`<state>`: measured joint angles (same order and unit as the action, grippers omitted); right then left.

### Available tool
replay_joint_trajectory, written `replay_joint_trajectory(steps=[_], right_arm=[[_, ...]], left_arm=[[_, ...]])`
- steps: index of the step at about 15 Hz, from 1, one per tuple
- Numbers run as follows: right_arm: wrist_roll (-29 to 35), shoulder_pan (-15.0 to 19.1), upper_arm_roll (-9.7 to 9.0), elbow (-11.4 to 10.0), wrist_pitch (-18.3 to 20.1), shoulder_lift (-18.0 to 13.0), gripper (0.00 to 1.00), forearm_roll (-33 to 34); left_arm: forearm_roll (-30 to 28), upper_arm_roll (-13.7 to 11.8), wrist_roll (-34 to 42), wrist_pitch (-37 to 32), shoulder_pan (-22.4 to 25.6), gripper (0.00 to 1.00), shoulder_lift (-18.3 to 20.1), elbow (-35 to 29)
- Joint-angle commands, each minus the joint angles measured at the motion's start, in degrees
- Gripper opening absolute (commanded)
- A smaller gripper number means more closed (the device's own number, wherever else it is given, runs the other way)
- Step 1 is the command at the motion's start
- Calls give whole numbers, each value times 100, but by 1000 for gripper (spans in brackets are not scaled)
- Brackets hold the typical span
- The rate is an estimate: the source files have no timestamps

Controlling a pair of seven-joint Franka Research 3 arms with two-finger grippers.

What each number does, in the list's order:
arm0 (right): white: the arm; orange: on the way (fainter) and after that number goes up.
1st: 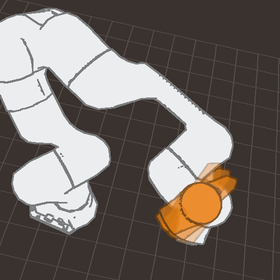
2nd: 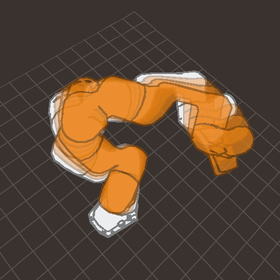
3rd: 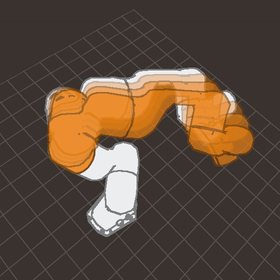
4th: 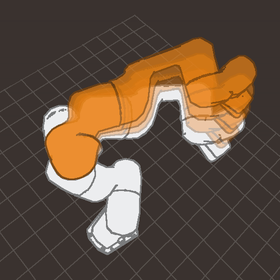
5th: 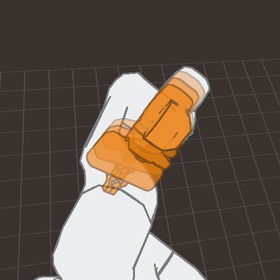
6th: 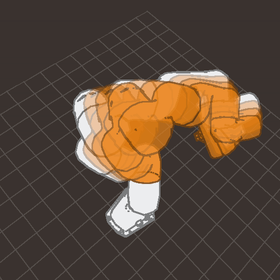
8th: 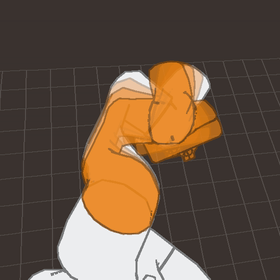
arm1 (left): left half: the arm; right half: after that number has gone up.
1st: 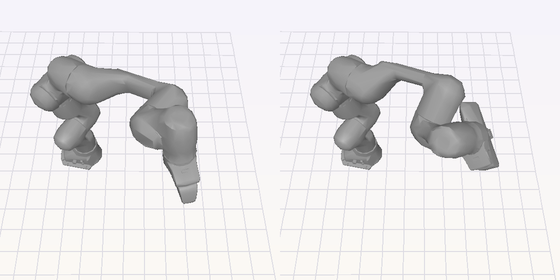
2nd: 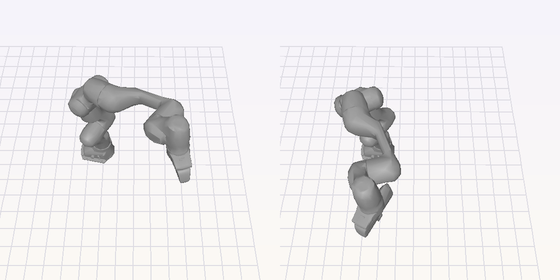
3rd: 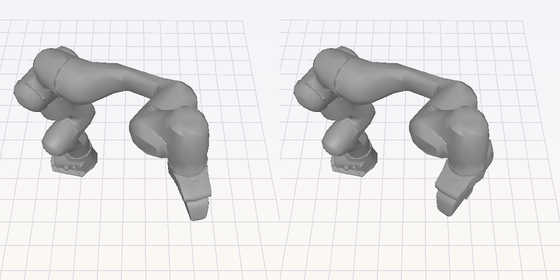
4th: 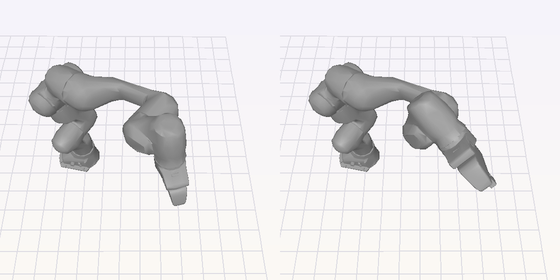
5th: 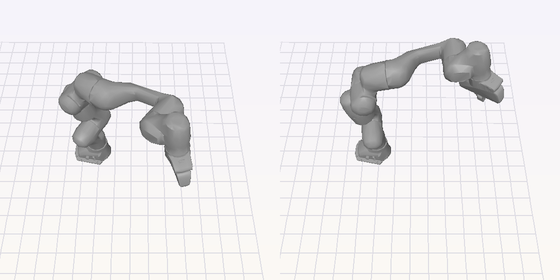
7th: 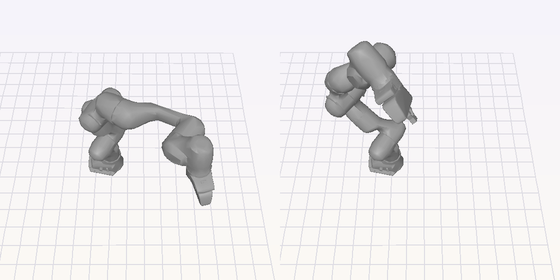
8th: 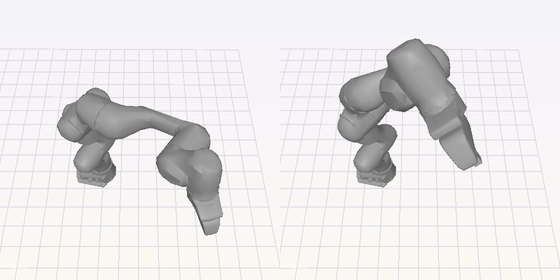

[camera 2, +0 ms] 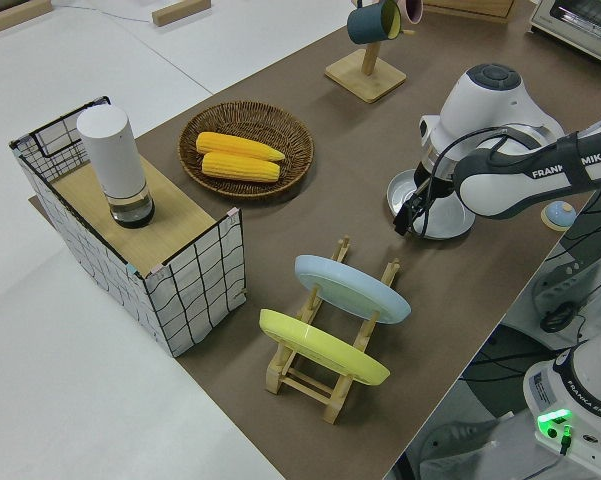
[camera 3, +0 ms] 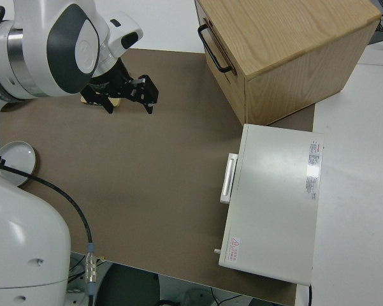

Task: Pick gray plate from table and place it on lower plate rack with left arm
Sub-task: 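Close the left gripper on the gray plate's rim nearest the rack, then lift the gray plate off the table with the left gripper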

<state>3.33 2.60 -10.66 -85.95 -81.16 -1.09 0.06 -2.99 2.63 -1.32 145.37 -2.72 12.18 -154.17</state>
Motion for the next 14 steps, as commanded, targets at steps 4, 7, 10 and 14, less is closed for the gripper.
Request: replay_joint_trajectory(steps=[4,7,10,14], right_arm=[[-8,56,-33,35,83,-14,987,-59],[1,56,-33,35,83,-14,990,-59],[-8,56,-33,35,83,-14,990,-59],[1,56,-33,35,83,-14,987,-59]], left_arm=[[-61,9,-106,247,-71,685,-119,-78],[-53,9,-114,238,-71,275,-119,-78],[-52,9,-114,220,-71,0,-111,-78],[-52,9,-106,176,-62,0,-102,-61]])
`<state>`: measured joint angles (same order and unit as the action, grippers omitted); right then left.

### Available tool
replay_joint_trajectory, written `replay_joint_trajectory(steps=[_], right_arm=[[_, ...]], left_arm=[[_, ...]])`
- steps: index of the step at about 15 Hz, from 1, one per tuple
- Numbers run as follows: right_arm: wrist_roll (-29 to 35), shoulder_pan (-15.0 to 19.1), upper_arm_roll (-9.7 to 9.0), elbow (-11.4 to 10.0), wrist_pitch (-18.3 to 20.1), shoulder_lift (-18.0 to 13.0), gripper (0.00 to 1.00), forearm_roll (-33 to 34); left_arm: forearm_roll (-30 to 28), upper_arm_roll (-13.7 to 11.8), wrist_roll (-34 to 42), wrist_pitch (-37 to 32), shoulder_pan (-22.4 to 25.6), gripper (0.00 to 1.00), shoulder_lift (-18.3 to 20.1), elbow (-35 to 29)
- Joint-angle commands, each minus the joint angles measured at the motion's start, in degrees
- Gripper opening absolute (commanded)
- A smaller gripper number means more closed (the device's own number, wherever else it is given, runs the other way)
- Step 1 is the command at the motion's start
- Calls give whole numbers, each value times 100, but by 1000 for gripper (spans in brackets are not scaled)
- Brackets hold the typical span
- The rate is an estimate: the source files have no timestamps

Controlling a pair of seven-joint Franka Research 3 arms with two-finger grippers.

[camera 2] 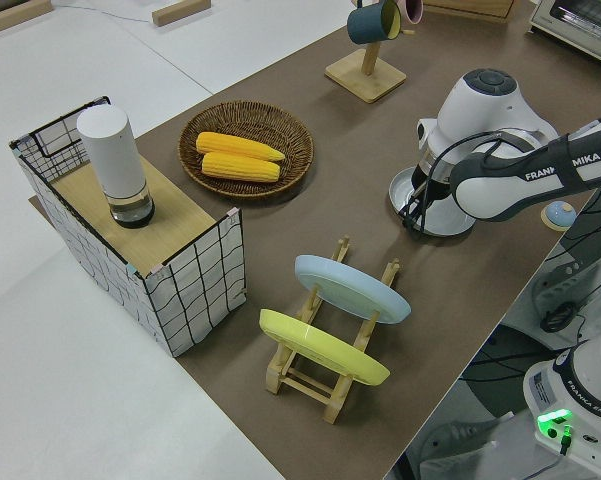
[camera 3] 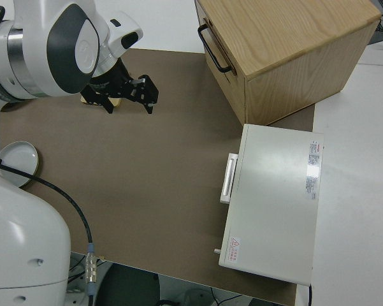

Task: Pick gray plate from table and place it on lower plate rack with left arm
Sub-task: 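Lift the gray plate off the table with the left gripper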

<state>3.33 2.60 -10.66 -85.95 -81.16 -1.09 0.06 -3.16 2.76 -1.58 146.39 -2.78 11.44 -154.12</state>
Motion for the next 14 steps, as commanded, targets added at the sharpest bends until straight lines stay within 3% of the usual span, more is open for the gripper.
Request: replay_joint_trajectory(steps=[1,6,14], right_arm=[[1,56,-33,35,83,-14,990,-59],[-8,56,-33,35,83,-14,987,-59],[1,56,-33,35,83,-14,987,-59]], left_arm=[[-36,-3,-79,40,-47,0,-19,-48],[-45,-29,-70,-513,-3,0,113,179],[-45,-117,-70,-2147,14,0,517,1023]])
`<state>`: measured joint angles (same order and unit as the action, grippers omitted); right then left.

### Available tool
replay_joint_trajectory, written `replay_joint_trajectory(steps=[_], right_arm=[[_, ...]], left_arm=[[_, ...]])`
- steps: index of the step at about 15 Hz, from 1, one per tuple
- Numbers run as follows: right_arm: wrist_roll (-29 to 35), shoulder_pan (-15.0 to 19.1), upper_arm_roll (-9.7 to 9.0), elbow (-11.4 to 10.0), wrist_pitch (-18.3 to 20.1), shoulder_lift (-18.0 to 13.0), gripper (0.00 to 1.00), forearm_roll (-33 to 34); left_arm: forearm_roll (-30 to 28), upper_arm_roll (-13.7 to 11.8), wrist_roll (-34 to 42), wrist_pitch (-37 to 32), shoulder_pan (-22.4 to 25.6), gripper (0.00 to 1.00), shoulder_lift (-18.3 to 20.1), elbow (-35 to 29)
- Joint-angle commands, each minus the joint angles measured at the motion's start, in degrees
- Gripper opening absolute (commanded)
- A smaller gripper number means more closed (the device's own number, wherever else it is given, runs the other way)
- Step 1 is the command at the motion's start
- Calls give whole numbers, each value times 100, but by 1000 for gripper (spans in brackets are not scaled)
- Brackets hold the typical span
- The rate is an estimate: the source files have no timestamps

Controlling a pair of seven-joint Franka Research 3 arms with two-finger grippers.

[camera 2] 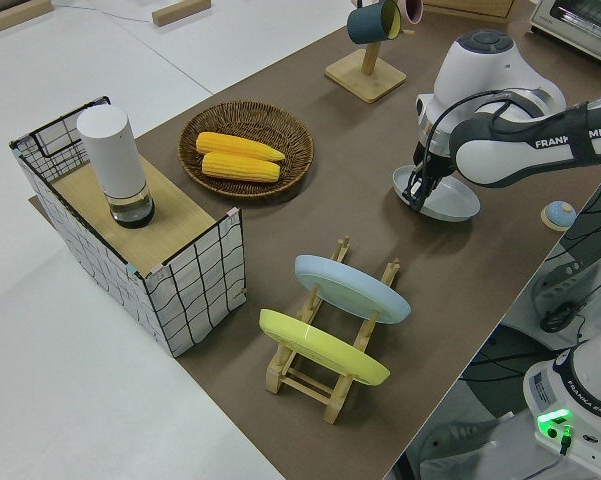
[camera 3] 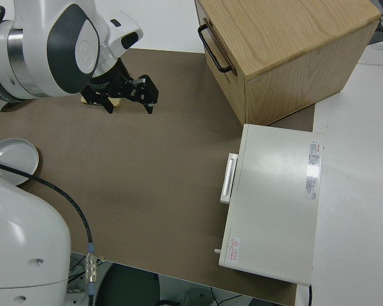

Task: Pick gray plate from table and place it on lower plate rack with left arm
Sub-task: 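Lift the gray plate off the table with the left gripper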

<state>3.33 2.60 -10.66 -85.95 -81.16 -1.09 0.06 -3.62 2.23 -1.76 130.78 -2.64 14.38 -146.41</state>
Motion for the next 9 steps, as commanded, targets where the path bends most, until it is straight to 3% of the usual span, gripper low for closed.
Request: replay_joint_trajectory(steps=[1,9], right_arm=[[-8,56,-33,35,83,-14,987,-59],[1,56,-33,35,83,-14,987,-59]], left_arm=[[1,-64,-52,-789,9,0,266,384],[28,-100,-35,-2704,88,0,407,1727]])
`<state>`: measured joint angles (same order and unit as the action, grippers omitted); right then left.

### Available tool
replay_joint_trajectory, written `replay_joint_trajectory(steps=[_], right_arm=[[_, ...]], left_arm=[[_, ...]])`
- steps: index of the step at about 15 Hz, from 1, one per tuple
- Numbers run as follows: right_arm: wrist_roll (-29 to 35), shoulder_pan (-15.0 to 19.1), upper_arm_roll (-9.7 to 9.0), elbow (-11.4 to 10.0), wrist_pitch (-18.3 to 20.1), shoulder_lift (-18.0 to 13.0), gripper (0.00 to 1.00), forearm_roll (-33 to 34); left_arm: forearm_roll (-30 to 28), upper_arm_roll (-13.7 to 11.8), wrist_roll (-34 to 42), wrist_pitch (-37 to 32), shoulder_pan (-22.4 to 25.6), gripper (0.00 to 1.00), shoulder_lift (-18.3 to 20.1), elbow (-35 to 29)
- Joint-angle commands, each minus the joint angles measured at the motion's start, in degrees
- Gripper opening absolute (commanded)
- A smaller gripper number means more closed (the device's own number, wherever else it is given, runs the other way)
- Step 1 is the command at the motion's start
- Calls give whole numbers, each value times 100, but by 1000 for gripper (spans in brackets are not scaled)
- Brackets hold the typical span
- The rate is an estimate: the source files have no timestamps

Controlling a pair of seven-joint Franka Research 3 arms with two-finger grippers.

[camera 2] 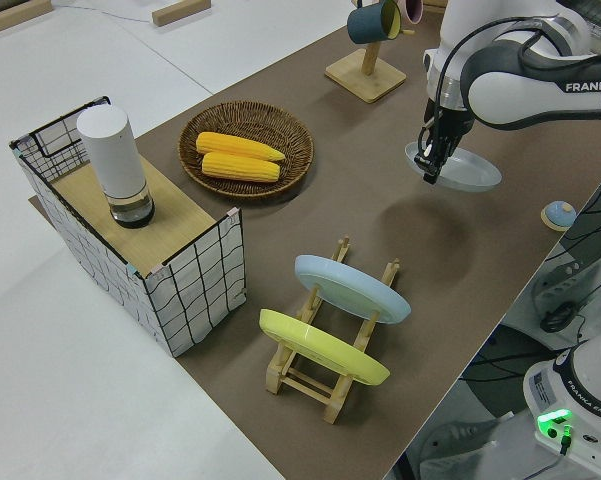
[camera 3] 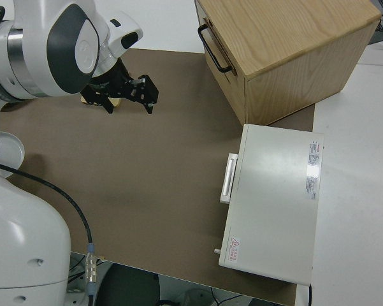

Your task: Pick gray plate from table and place it on lower plate rack with left arm

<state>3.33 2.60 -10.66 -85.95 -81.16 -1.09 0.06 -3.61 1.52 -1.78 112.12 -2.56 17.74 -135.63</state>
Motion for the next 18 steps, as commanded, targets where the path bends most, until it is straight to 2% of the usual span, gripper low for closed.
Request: replay_joint_trajectory(steps=[1,6,12,18], right_arm=[[1,56,-33,35,83,-14,990,-59],[1,56,-33,35,83,-14,990,-59],[1,56,-33,35,83,-14,987,-59],[1,56,-33,35,83,-14,987,-59]], left_arm=[[36,-29,-33,-1136,123,0,72,913],[150,-143,-33,-2096,194,0,55,1837],[1194,-144,-138,-2440,194,0,63,2216],[2574,-91,-796,-2598,168,0,54,2331]])
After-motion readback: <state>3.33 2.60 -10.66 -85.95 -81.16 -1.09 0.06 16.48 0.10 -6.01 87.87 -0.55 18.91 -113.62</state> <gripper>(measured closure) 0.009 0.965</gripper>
